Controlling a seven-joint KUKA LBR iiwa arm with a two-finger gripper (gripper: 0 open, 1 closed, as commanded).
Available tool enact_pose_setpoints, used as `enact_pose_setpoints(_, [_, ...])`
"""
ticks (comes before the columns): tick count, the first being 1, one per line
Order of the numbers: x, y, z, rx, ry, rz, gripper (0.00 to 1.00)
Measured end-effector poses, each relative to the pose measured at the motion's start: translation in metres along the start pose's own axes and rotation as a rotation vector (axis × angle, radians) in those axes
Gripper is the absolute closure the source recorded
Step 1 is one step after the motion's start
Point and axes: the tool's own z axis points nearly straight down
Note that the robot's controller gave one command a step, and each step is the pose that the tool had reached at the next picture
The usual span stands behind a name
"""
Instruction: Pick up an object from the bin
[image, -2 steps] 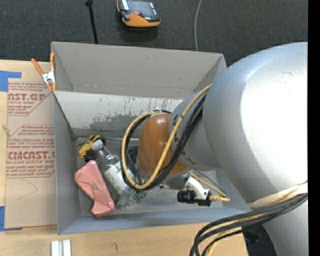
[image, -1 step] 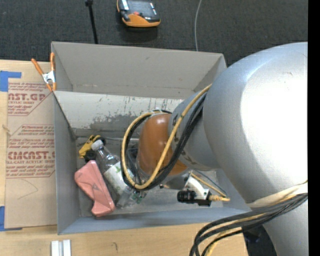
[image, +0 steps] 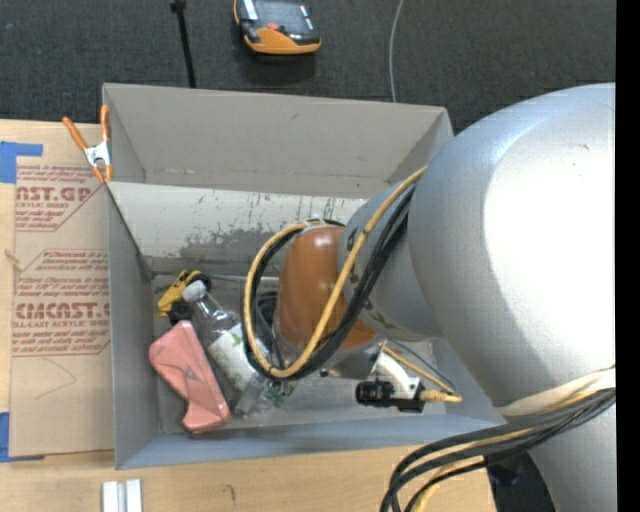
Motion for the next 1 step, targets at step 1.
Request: enact_pose_setpoints(1, [0.0011,-0.0007,-0.0142,0.002,0.003,-0.001,1.0])
